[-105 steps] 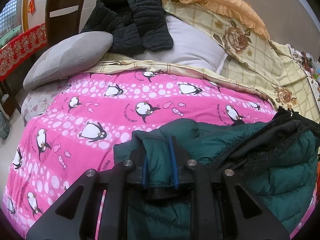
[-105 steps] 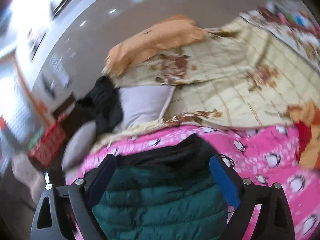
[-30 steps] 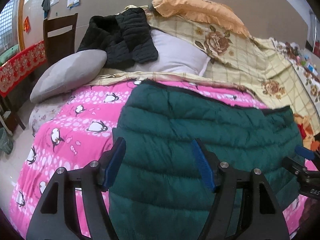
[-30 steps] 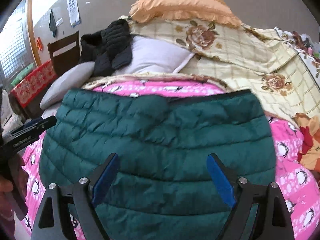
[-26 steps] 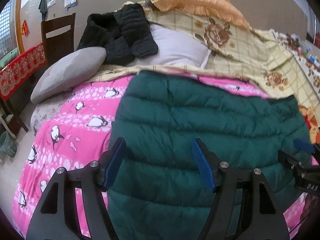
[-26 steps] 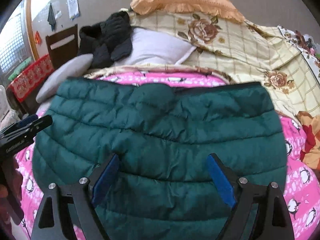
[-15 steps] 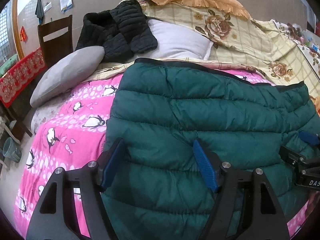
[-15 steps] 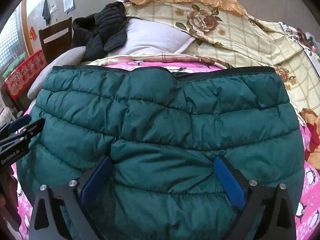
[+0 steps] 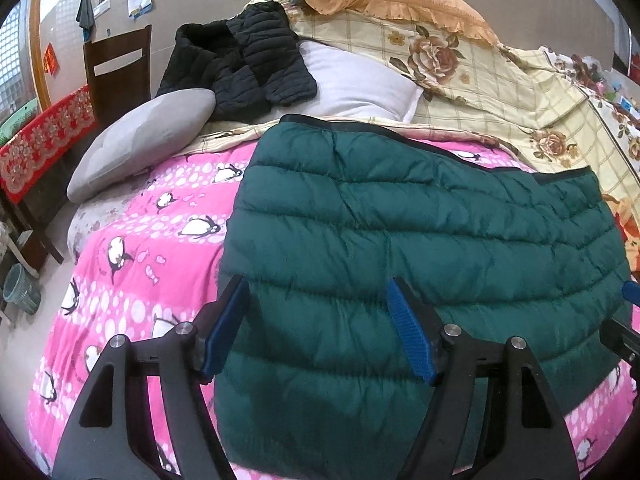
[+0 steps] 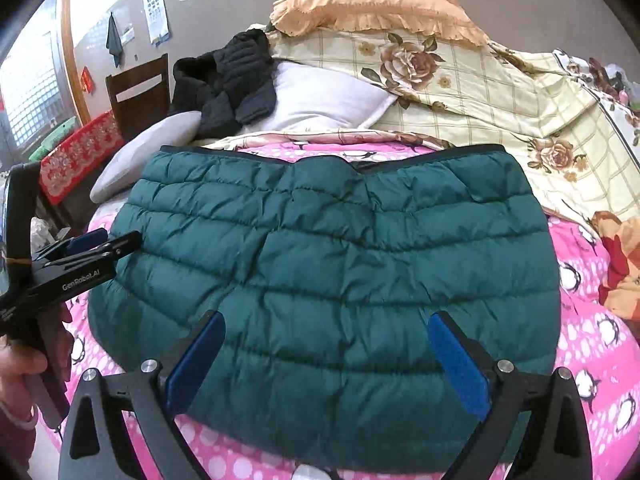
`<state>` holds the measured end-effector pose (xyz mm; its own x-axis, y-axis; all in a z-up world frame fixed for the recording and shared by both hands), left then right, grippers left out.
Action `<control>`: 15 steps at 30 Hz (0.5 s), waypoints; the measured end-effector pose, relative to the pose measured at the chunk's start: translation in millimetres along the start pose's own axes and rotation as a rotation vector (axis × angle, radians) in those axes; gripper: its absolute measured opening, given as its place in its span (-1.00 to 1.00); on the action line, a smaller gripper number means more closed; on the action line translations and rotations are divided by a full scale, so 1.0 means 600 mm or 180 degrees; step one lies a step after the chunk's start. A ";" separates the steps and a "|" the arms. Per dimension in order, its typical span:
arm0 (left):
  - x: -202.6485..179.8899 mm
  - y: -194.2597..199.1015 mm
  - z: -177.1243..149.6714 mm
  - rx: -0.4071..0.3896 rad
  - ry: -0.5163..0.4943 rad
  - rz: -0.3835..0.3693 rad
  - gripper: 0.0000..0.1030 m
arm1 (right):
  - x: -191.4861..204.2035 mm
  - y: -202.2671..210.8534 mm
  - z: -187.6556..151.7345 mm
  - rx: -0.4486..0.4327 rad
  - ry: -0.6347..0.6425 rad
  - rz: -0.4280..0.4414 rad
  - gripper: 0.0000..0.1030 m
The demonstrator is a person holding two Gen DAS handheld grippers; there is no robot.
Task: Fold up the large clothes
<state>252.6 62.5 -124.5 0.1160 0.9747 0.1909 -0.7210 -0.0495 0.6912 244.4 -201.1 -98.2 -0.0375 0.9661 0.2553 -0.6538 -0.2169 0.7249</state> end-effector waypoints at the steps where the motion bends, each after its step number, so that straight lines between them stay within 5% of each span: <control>1: 0.000 0.006 -0.004 -0.0008 0.0011 -0.0010 0.39 | -0.003 0.003 -0.006 0.0013 -0.0022 0.0004 0.96; 15: -0.009 0.011 -0.036 0.0033 0.0007 -0.0052 0.39 | -0.032 -0.044 -0.032 0.0184 -0.0137 -0.0186 0.96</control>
<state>232.3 61.4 -136.3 0.1262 0.9759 0.1779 -0.7120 -0.0358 0.7013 247.9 -211.0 -134.8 0.0328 0.9708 0.2377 -0.6091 -0.1692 0.7748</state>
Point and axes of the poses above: each gripper's, at about its wrist camera, not at the fingertips, and y roughly against the way its jaws point, x to its left, z to its top, the point moved 7 cm from there along -y, roughly the way its jaws point, and after that the axes turned 15 degrees about -y, right-handed, at the moved point
